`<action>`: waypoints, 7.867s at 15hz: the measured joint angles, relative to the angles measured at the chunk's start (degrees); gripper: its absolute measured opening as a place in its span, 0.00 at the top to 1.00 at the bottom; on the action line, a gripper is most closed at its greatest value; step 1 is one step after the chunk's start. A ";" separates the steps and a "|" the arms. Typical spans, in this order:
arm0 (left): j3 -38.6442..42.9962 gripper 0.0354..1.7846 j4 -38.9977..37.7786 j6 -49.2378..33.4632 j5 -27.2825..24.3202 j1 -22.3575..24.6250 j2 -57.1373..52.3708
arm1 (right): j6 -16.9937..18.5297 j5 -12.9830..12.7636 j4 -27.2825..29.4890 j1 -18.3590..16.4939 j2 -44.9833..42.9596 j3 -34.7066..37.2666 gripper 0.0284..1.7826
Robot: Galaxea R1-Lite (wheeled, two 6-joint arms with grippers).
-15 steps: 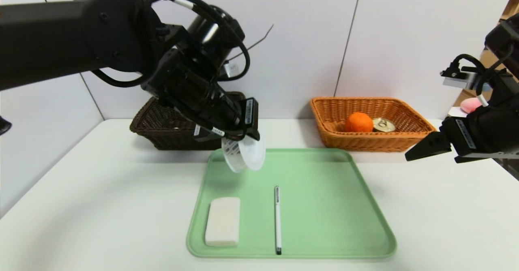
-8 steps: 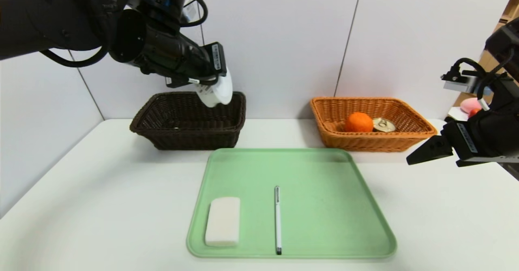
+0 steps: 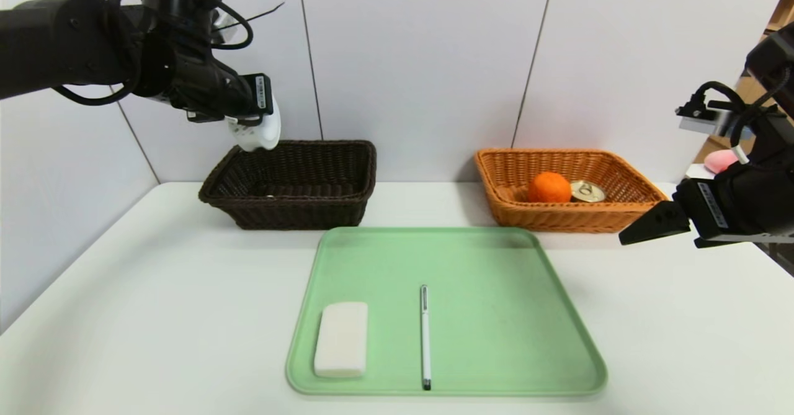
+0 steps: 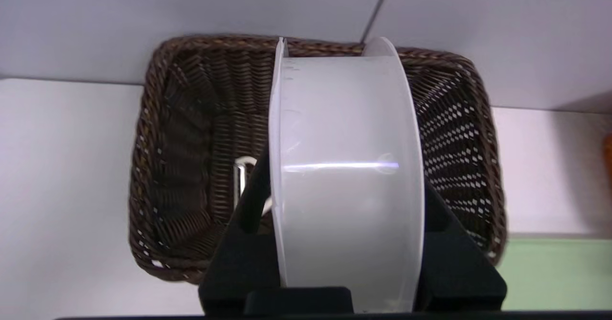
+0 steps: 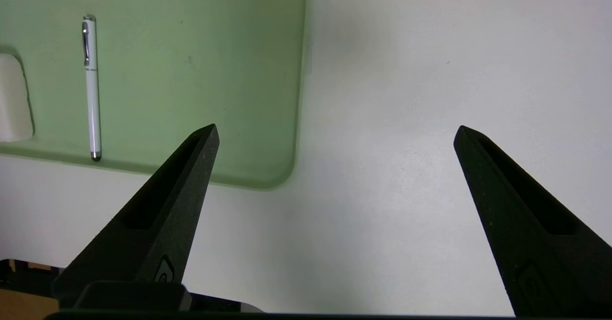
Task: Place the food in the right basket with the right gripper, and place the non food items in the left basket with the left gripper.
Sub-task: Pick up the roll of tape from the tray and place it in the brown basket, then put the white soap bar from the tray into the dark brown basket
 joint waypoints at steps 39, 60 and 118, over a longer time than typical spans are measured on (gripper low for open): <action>-0.85 0.10 35.50 -17.71 5.66 -25.42 -7.08 | -0.79 -2.43 -12.07 0.72 0.20 5.46 0.04; 3.62 0.06 46.03 -33.32 -2.73 -31.26 3.82 | -0.72 -2.36 -12.02 -0.09 -1.00 7.00 0.04; -1.34 0.47 4.77 -18.63 -2.51 -8.11 3.73 | -0.79 -2.36 -12.09 0.63 -3.04 9.70 0.04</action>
